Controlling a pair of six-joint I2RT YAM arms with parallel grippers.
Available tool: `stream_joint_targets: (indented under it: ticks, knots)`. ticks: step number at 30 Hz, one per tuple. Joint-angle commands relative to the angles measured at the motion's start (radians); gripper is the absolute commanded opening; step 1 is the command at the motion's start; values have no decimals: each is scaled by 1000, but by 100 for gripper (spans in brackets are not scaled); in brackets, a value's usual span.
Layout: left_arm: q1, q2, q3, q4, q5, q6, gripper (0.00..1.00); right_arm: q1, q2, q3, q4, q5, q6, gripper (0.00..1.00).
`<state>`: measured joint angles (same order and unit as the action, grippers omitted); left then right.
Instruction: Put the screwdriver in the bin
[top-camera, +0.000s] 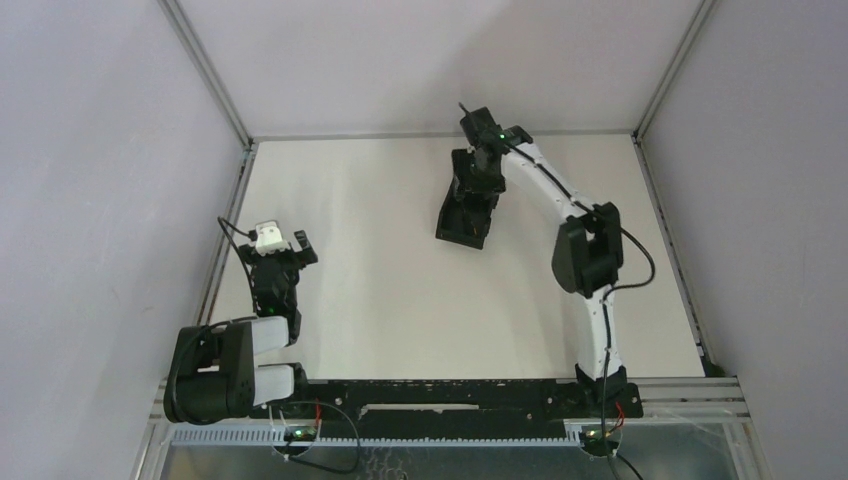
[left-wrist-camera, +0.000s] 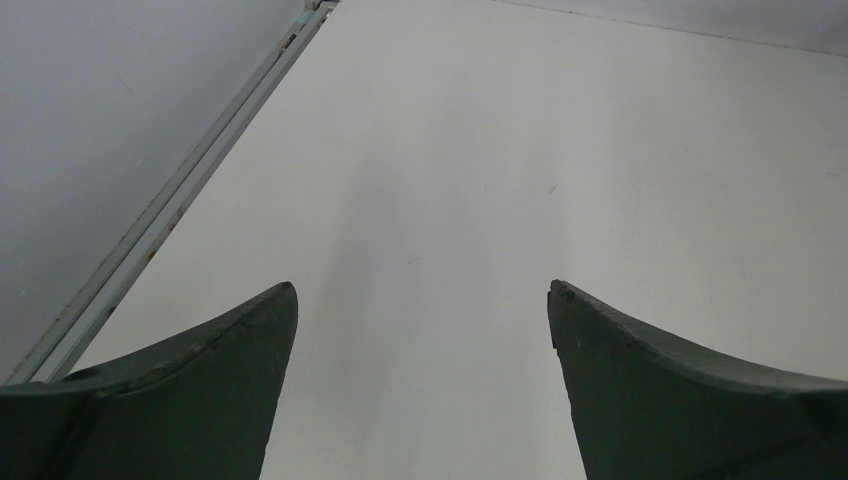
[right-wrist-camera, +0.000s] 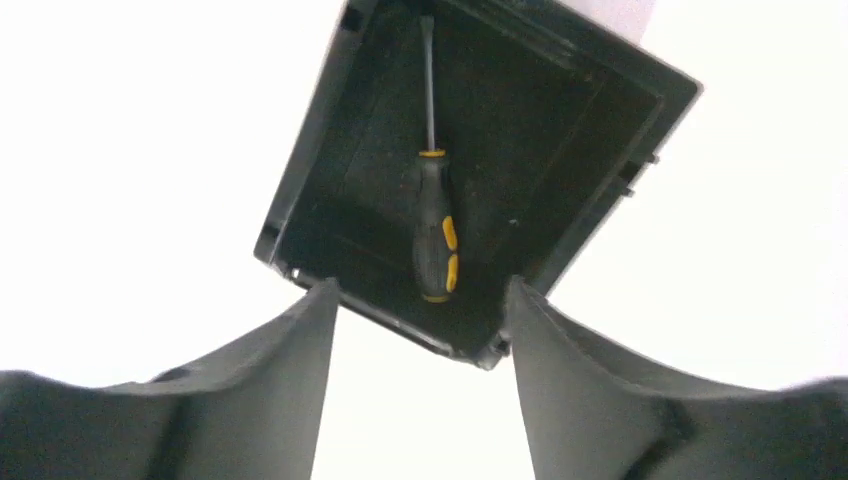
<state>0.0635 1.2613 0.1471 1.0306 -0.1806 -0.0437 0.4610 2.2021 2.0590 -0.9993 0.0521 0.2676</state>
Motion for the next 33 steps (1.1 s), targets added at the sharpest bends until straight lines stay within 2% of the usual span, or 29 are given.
stream_joint_targets:
  ticks: [1,6,11,13,20,27,33]
  knots:
    - [-4,-2,43,32,-3,17,100,15,-250,-66,105,-3,-10,97]
    - [-5,-1,44,32,-2,17,100,12,-501,-307,293,-38,-56,100]
    - [-5,-1,44,32,-3,17,100,6,-852,-733,631,-1,-80,100]
    - [-5,-2,43,32,-3,17,100,-6,-968,-875,702,48,-73,100]
    - [-5,-3,44,32,-2,17,100,-105,-1181,-1175,715,78,-31,100]
    - [-5,-2,44,32,-3,17,100,-116,-1426,-1511,875,132,39,100]
    - [-5,-1,43,32,-3,17,100,-122,-1501,-1647,928,148,66,100]
